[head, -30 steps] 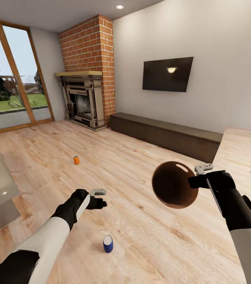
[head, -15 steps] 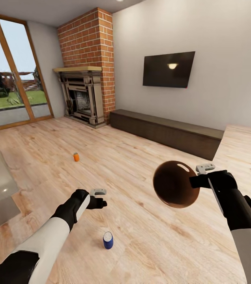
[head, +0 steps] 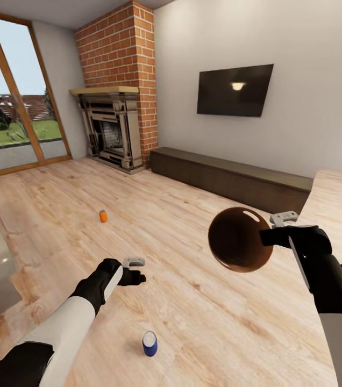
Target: Put the three can of soda from the living room inside the tash can in the kitchen.
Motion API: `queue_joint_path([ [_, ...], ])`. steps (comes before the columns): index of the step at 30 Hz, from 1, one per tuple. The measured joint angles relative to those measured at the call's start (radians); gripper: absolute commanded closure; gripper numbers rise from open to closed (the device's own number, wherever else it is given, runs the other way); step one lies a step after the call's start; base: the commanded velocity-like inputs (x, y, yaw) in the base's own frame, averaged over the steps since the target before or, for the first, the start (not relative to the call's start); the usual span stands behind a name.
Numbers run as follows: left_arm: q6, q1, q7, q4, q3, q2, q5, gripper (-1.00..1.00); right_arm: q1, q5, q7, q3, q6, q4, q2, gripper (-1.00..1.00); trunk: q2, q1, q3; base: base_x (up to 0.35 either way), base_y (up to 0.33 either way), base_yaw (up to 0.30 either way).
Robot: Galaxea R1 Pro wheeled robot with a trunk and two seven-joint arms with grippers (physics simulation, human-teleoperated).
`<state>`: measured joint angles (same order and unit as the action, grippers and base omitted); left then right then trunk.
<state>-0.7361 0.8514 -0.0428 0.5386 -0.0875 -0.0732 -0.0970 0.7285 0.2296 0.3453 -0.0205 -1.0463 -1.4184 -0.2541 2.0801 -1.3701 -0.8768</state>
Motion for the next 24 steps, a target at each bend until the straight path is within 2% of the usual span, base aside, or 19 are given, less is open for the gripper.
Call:
queue_joint_path([
  [3,0.000,0.000,0.001,0.000,-0.001,0.000,0.000,-1.00,0.000,-0.019,0.004,-0.021,-0.001,-0.018,-0.006,1.00,0.000,0.000,0.000,0.326,0.033,0.000],
  [6,0.000,0.000,0.001,0.000,-0.001,0.000,0.000,-1.00,0.000,0.016,0.004,-0.050,0.002,-0.027,-0.009,1.00,0.000,0.000,0.000,0.325,0.015,0.000],
  [8,0.000,0.000,0.001,0.000,-0.001,-0.001,0.000,-1.00,0.000,0.013,0.006,-0.068,0.002,-0.033,-0.014,1.00,0.000,0.000,0.000,0.272,-0.001,0.000],
  [10,0.001,0.000,0.002,0.000,0.000,-0.001,-0.001,-1.00,0.000,-0.008,0.009,-0.077,-0.001,-0.037,-0.025,1.00,0.000,0.000,0.000,0.144,-0.007,0.000],
  [15,0.002,0.000,0.003,0.001,0.000,-0.002,-0.002,-1.00,0.000,0.010,0.008,-0.086,0.002,-0.040,-0.054,1.00,0.000,0.000,0.000,0.058,-0.003,0.000],
  [17,0.003,0.000,0.003,0.001,0.000,-0.002,-0.002,-1.00,0.000,0.001,0.009,-0.087,0.001,-0.041,-0.068,1.00,0.000,0.000,0.000,0.019,-0.001,0.000],
  [21,0.003,0.000,0.003,0.001,0.000,-0.003,-0.003,-1.00,0.000,-0.010,0.011,-0.088,-0.001,-0.041,-0.082,1.00,0.000,0.000,0.000,0.009,0.000,0.000],
  [24,0.003,0.000,0.003,0.003,-0.006,-0.003,-0.003,-1.00,-0.001,-0.004,0.010,-0.088,0.000,-0.042,-0.086,1.00,0.000,0.000,0.000,0.003,0.000,0.000],
])
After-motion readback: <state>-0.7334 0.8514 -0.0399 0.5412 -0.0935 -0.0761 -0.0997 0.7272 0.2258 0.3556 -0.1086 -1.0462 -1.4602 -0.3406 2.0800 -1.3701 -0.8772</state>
